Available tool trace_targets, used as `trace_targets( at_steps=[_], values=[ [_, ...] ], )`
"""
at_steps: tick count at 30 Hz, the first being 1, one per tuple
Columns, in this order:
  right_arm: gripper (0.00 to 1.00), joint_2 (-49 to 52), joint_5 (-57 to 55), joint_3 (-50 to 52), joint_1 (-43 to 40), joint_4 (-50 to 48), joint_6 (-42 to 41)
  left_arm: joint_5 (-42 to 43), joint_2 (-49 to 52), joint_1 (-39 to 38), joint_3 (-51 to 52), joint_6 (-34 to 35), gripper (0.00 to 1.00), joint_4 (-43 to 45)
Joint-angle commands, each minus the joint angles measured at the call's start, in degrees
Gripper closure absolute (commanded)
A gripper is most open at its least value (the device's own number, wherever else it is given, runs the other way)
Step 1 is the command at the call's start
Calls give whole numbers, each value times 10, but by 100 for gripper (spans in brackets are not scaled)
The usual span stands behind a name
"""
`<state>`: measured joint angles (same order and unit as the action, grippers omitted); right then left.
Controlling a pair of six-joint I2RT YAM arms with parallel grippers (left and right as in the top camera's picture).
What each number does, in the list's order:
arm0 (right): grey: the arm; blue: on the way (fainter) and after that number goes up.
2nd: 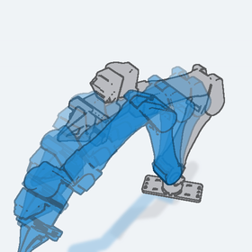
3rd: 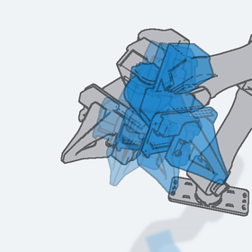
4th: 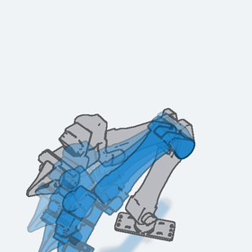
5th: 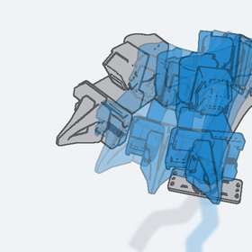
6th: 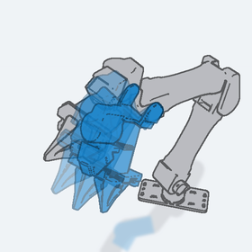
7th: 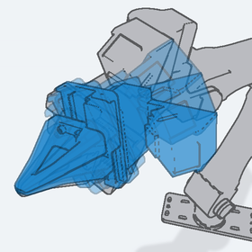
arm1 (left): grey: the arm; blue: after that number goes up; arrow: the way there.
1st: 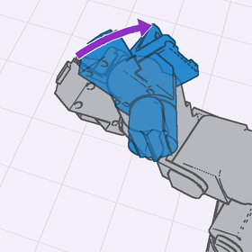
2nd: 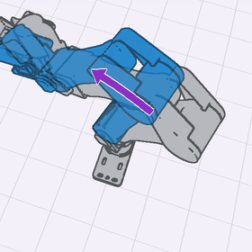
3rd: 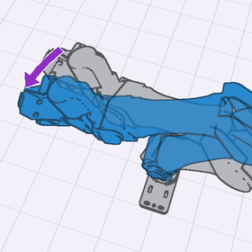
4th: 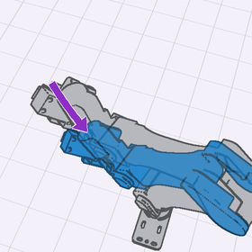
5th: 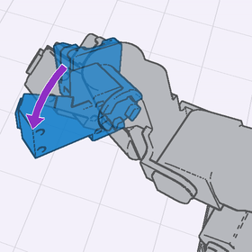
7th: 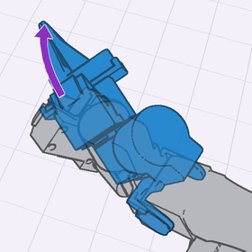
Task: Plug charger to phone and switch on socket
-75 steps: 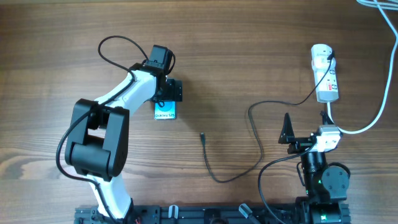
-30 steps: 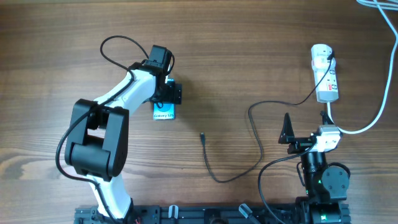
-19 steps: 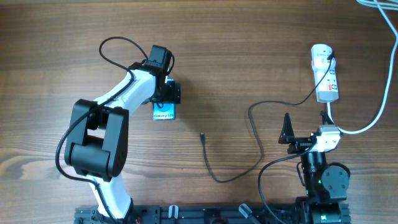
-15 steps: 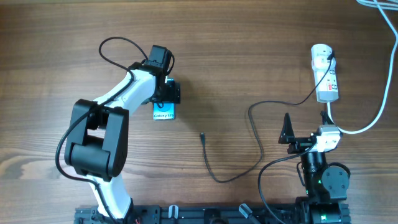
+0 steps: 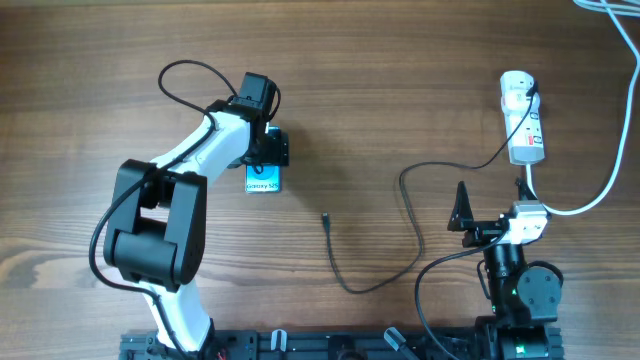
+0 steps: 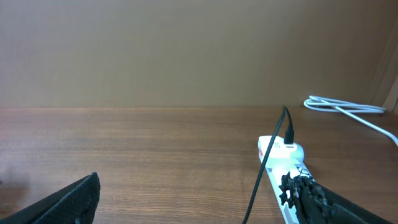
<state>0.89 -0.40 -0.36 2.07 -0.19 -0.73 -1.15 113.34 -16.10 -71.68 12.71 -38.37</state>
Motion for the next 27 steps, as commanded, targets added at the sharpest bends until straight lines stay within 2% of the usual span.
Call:
trace_targets(
  at_steps=[1, 16, 20, 27],
  values=[
    [0, -6, 5, 1, 2, -2, 6, 86, 47, -5, 32, 14, 23, -8],
    [0, -6, 5, 1, 2, -2, 6, 85, 45, -5, 26, 14, 31, -16],
    [0, -6, 5, 1, 2, -2, 6, 60, 40, -5, 18, 14, 34, -31],
    [0, -6, 5, 1, 2, -2, 6, 47, 3, -5, 9, 14, 34, -42]
  ],
)
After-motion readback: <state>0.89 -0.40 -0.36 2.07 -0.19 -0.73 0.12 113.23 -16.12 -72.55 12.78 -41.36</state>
